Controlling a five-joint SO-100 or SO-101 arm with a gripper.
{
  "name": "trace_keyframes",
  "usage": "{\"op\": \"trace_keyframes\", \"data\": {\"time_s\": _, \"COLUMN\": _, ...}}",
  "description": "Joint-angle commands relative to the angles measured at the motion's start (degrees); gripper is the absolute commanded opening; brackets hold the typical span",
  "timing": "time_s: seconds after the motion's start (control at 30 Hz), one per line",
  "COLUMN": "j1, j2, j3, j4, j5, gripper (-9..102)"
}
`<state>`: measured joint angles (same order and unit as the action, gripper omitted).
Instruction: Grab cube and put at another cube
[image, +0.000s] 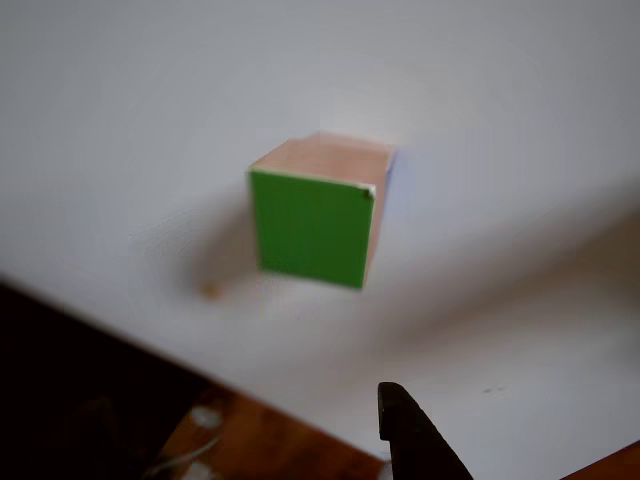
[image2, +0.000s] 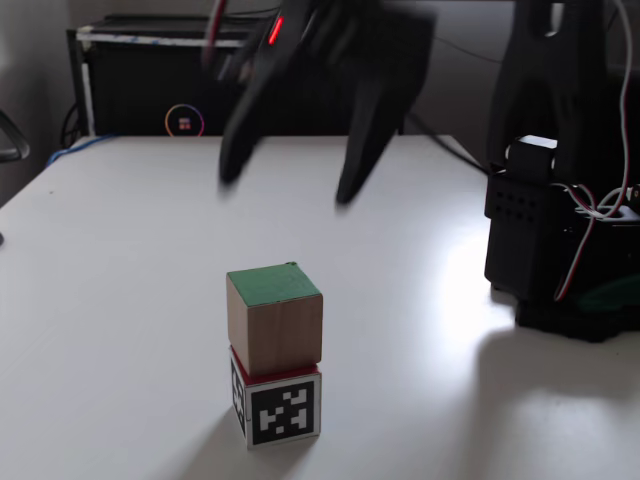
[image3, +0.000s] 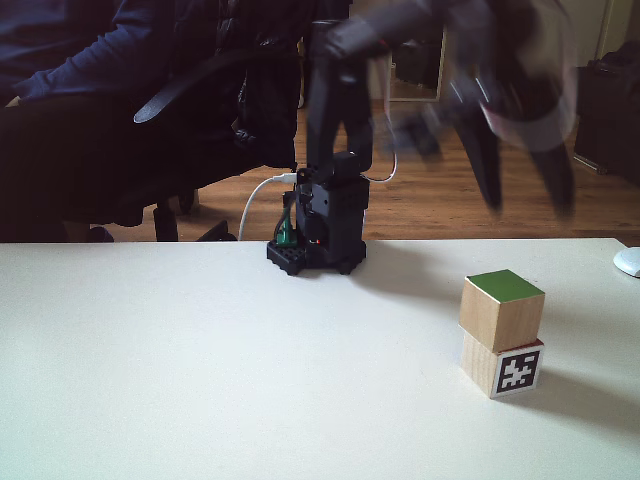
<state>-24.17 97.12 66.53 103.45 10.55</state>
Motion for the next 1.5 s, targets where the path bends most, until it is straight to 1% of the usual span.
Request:
{"op": "trace_keyframes", "data": {"time_s": 0.0, "j1": 7.65, "j2": 23.38, "j3": 10.28, "j4": -0.7, "j5": -4.31, "gripper": 41}}
{"op": "trace_keyframes", "data": {"time_s": 0.1, "j1": 20.92, "j2": 47.2, "j3": 30.85, "j4": -8.61, "j5": -11.87, "gripper": 41}}
{"op": "trace_keyframes", "data": {"time_s": 0.17, "j1": 28.48, "j2": 61.61, "j3": 44.03, "j4": -13.89, "j5": -16.79, "gripper": 37}}
{"op": "trace_keyframes", "data": {"time_s": 0.23, "j1": 32.52, "j2": 71.02, "j3": 54.4, "j4": -16.44, "j5": -20.48, "gripper": 30}}
{"op": "trace_keyframes", "data": {"time_s": 0.3, "j1": 35.24, "j2": 76.29, "j3": 63.37, "j4": -18.9, "j5": -19.42, "gripper": 16}}
{"op": "trace_keyframes", "data": {"time_s": 0.33, "j1": 36.3, "j2": 78.31, "j3": 67.76, "j4": -20.13, "j5": -17.58, "gripper": 5}}
{"op": "trace_keyframes", "data": {"time_s": 0.37, "j1": 37.71, "j2": 80.86, "j3": 72.42, "j4": -21.45, "j5": -15.47, "gripper": 0}}
{"op": "trace_keyframes", "data": {"time_s": 0.47, "j1": 37.27, "j2": 90.79, "j3": 85.52, "j4": -23.55, "j5": -16.0, "gripper": 0}}
{"op": "trace_keyframes", "data": {"time_s": 0.53, "j1": 36.47, "j2": 91.14, "j3": 90.53, "j4": -23.99, "j5": -16.79, "gripper": 0}}
{"op": "trace_keyframes", "data": {"time_s": 0.7, "j1": 37.0, "j2": 91.32, "j3": 101.95, "j4": -29.36, "j5": -18.11, "gripper": 0}}
{"op": "trace_keyframes", "data": {"time_s": 1.47, "j1": 36.56, "j2": 91.32, "j3": 103.62, "j4": -29.62, "j5": -17.75, "gripper": 0}}
